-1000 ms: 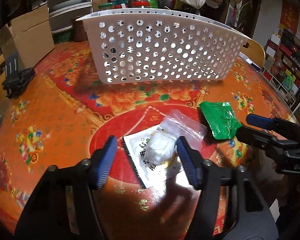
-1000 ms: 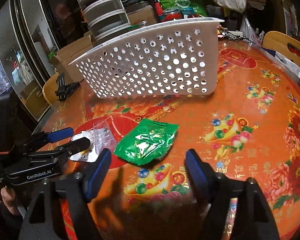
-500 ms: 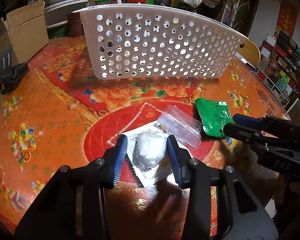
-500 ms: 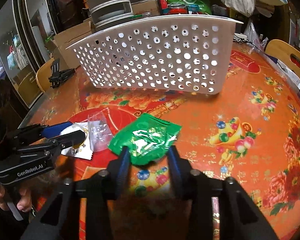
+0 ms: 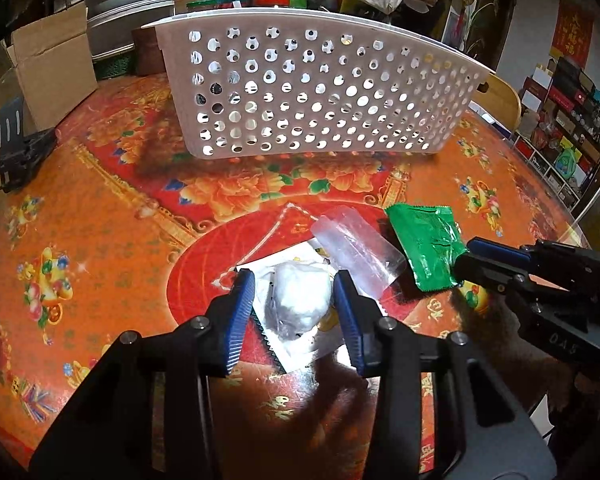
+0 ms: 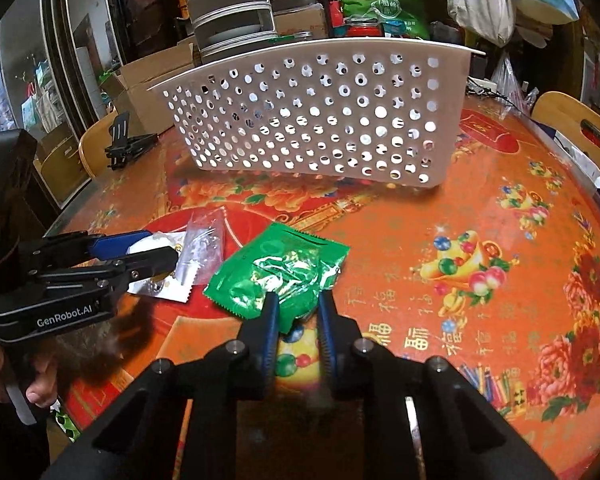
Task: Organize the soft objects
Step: 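Lift the clear bag and green packet toward the basket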
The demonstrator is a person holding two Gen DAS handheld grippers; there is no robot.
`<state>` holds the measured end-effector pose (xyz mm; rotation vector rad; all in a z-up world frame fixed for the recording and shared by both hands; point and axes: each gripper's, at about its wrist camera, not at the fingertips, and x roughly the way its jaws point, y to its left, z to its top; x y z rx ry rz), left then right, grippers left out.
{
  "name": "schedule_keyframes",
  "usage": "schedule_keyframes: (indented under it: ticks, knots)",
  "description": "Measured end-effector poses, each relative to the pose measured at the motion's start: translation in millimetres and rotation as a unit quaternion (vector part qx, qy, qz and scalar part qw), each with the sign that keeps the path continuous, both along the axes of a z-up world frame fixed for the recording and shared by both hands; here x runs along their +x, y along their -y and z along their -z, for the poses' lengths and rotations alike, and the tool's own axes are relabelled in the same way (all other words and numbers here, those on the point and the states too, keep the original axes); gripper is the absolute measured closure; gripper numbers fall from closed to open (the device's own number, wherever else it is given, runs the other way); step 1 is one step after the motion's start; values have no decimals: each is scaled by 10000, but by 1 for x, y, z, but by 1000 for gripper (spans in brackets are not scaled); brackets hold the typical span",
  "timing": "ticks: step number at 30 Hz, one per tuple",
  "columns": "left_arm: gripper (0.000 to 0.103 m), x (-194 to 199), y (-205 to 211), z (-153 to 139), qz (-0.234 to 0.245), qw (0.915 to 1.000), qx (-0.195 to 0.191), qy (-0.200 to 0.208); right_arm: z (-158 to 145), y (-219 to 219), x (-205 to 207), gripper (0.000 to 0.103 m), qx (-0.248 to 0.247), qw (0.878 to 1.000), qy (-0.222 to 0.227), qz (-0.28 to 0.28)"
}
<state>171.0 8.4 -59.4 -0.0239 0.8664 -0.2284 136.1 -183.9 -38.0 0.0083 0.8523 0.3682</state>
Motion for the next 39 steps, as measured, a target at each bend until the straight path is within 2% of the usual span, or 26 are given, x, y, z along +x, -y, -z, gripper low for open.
schedule_keyframes:
  ticks: [6, 9, 16, 23, 32, 39]
  knots:
    - [66, -2, -2, -1, -3, 9999, -97, 35, -4, 7, -3, 89, 165, 9998, 69, 70]
    - [76, -5, -6, -4, 5, 9997, -211, 121, -11, 8, -7, 91, 191, 9997, 156, 78]
    - [77, -12, -2, -6, 94, 9995, -114, 267, -27, 8, -14, 92, 170, 9992, 344, 92]
    - [77, -16, -11, -12, 59, 9983, -365, 441, -42, 9, -16, 93, 86, 9987, 497, 86]
    - [77, -15, -21, -13, -28, 9974, -592, 416, -63, 10, -17, 93, -63, 9976, 690, 77]
    - [77, -15, -22, -27, -42, 9972, -506, 545, -79, 4, -18, 93, -99, 9964, 846, 28]
